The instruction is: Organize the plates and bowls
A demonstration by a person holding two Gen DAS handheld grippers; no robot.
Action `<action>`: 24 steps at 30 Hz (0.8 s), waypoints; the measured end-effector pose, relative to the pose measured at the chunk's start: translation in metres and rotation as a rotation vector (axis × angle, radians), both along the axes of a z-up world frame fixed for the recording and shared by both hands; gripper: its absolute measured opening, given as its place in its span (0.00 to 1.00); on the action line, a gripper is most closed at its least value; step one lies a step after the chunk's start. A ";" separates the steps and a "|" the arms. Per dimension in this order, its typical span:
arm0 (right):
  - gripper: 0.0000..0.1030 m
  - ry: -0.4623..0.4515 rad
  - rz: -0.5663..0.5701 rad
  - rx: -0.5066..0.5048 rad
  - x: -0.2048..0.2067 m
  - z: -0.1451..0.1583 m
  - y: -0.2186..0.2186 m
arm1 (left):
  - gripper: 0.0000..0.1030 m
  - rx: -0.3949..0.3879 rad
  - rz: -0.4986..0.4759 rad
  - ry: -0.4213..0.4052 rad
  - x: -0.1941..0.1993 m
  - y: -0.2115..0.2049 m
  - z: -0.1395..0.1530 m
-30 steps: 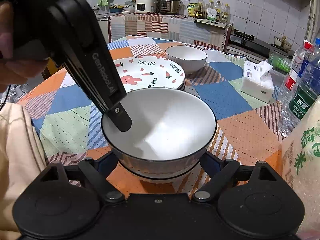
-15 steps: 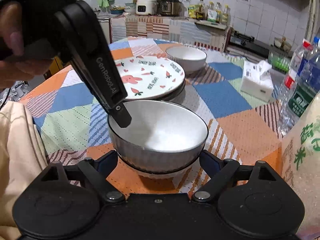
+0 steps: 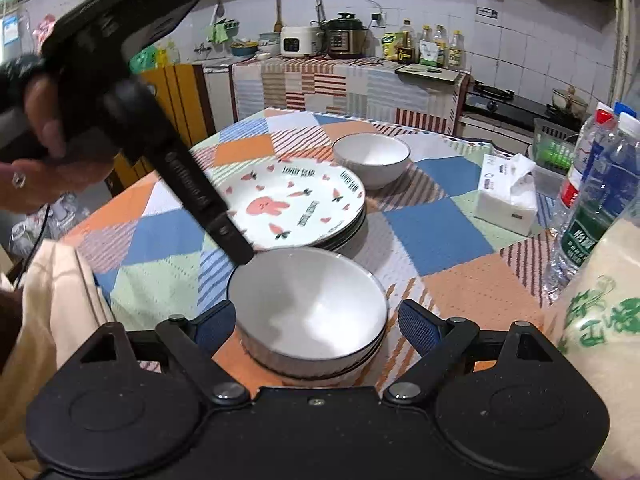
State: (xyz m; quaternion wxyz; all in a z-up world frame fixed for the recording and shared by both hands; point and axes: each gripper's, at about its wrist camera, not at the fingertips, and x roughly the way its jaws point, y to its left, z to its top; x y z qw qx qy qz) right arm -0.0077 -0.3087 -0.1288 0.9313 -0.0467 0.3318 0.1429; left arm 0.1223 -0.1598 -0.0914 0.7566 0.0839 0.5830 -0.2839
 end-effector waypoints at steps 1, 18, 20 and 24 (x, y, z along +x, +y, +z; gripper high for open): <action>0.89 -0.002 0.001 0.007 0.002 0.004 -0.002 | 0.18 -0.002 0.003 -0.002 0.001 0.002 0.002; 0.87 0.135 -0.018 0.212 0.079 0.064 -0.027 | 0.18 -0.048 0.122 -0.062 0.055 0.027 0.036; 0.83 0.143 -0.033 0.268 0.093 0.072 -0.033 | 0.18 -0.056 0.143 -0.086 0.065 0.030 0.040; 0.78 0.186 -0.074 0.353 0.125 0.077 -0.039 | 0.18 -0.101 0.207 -0.124 0.090 0.039 0.040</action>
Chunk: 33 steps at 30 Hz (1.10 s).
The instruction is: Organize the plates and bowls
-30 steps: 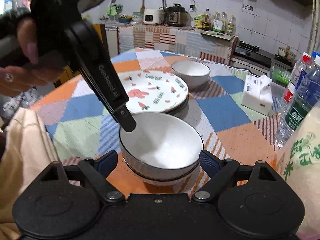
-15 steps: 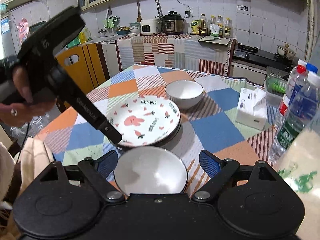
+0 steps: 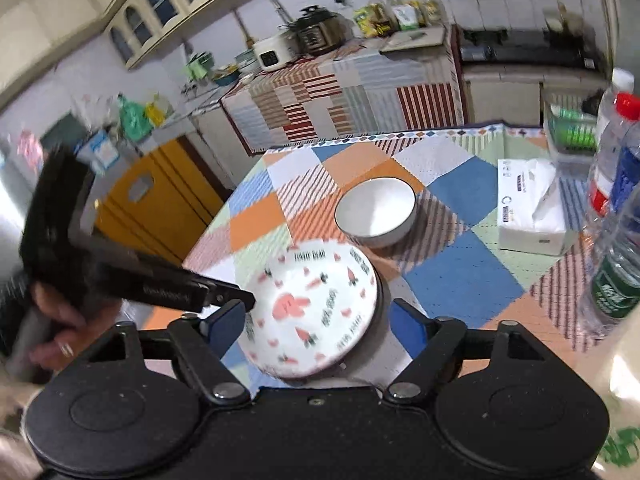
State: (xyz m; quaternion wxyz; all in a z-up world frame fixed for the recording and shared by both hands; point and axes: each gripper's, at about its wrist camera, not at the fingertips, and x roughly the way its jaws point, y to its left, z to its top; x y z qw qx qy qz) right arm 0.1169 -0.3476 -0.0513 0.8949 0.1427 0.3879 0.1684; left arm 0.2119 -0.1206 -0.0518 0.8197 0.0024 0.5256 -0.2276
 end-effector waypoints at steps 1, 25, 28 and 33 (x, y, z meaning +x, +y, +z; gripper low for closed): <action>0.77 0.010 -0.011 0.004 0.008 0.000 0.000 | 0.18 -0.008 0.009 -0.014 0.006 0.001 0.000; 0.61 0.197 -0.271 0.110 0.184 -0.115 0.000 | 0.33 -0.161 0.251 -0.037 0.134 0.005 -0.088; 0.59 0.181 -0.303 0.075 0.195 -0.126 0.000 | 0.33 -0.163 0.264 -0.026 0.141 -0.002 -0.100; 0.44 0.184 -0.337 0.047 0.205 -0.138 -0.001 | 0.33 -0.152 0.265 -0.019 0.146 -0.014 -0.116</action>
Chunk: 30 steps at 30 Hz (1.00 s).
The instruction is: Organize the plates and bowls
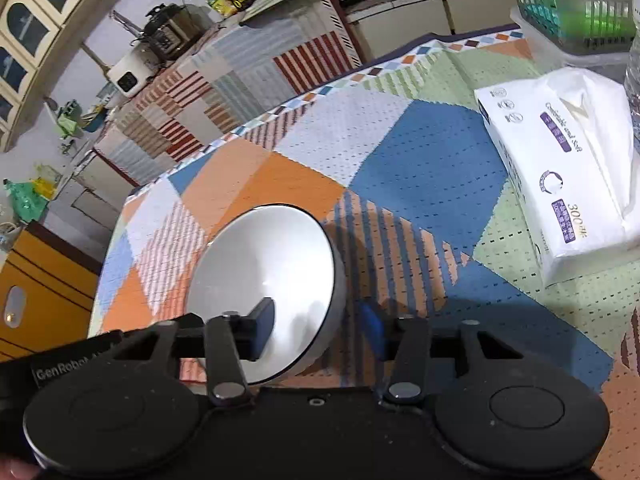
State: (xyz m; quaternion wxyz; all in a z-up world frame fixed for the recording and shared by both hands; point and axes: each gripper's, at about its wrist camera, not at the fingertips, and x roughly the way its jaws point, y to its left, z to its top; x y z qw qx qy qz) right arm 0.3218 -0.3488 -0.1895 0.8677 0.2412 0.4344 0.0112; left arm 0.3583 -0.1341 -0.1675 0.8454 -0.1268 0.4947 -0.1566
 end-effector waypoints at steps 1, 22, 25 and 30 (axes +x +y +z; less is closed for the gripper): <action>0.39 -0.001 0.005 -0.006 0.001 -0.002 0.000 | 0.32 0.001 0.001 -0.001 -0.001 -0.002 -0.001; 0.14 0.048 -0.060 0.042 -0.002 -0.013 -0.012 | 0.16 0.049 -0.076 -0.005 -0.011 -0.023 0.012; 0.14 0.019 -0.057 0.057 -0.011 -0.004 -0.016 | 0.16 0.013 -0.078 0.013 -0.017 -0.018 0.018; 0.14 0.019 -0.040 0.075 -0.027 0.013 -0.019 | 0.16 0.000 -0.078 0.009 -0.035 -0.016 0.041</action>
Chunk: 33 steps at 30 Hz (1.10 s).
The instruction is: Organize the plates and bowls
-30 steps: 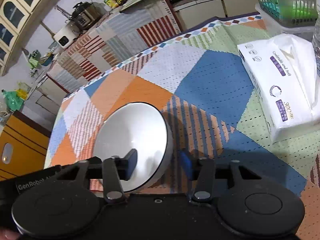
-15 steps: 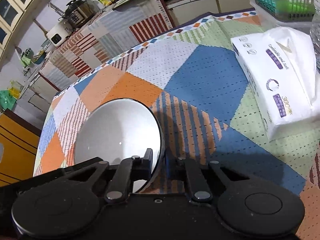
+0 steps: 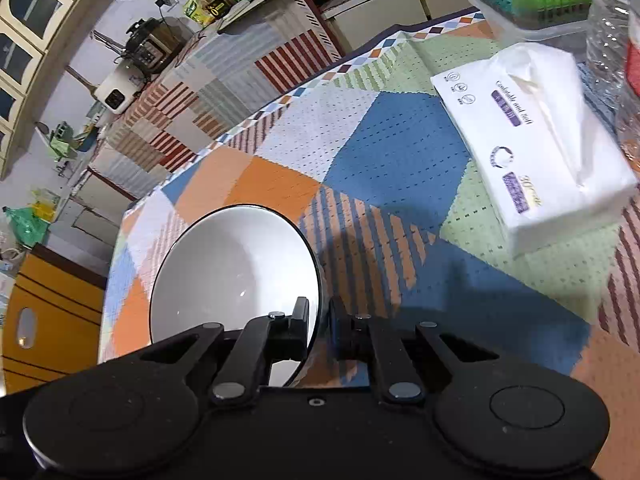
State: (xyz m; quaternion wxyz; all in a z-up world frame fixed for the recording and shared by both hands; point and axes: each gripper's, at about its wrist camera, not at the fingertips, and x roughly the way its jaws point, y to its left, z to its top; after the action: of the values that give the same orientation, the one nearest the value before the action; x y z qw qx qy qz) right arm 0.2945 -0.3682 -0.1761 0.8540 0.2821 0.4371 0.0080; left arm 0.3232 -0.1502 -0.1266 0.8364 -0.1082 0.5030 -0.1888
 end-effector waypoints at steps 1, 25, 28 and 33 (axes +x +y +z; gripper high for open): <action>0.14 -0.001 0.007 -0.008 -0.004 0.004 0.001 | 0.16 0.010 -0.005 -0.006 -0.005 -0.001 0.006; 0.14 -0.118 0.176 -0.072 -0.157 0.106 0.008 | 0.13 0.023 -0.052 0.037 -0.152 0.011 0.102; 0.14 -0.105 0.193 -0.087 -0.172 0.108 0.010 | 0.13 0.027 -0.063 0.073 -0.164 0.011 0.099; 0.14 -0.071 0.227 -0.107 -0.191 0.104 0.013 | 0.13 0.025 -0.096 0.145 -0.181 0.012 0.086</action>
State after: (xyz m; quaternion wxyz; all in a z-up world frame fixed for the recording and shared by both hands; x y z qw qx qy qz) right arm 0.1040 -0.3553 -0.0723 0.8765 0.1842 0.4353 0.0911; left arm 0.1424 -0.1378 -0.0404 0.7890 -0.0867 0.5693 -0.2141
